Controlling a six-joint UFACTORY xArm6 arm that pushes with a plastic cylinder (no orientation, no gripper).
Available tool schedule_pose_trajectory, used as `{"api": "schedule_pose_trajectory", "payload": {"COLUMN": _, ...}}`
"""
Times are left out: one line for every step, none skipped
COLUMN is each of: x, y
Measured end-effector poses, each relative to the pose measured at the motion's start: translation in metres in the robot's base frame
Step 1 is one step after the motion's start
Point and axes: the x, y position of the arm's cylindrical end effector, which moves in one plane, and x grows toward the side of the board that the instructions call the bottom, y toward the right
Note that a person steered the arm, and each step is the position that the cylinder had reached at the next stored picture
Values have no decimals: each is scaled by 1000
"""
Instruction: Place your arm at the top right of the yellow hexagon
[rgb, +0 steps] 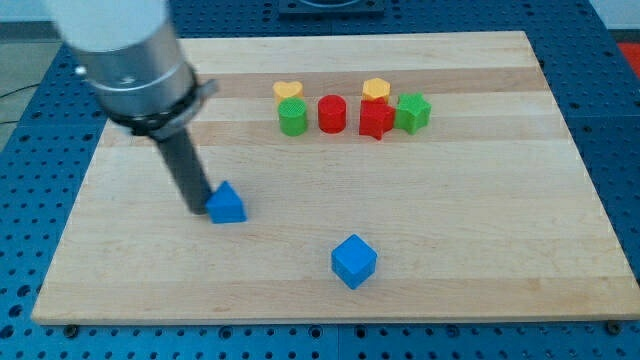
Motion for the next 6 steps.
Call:
{"api": "schedule_pose_trajectory", "payload": {"x": 29, "y": 42}}
{"api": "schedule_pose_trajectory", "payload": {"x": 31, "y": 70}}
{"api": "schedule_pose_trajectory", "payload": {"x": 14, "y": 66}}
{"api": "schedule_pose_trajectory", "payload": {"x": 1, "y": 66}}
{"api": "schedule_pose_trajectory", "payload": {"x": 17, "y": 92}}
{"api": "schedule_pose_trajectory", "payload": {"x": 21, "y": 93}}
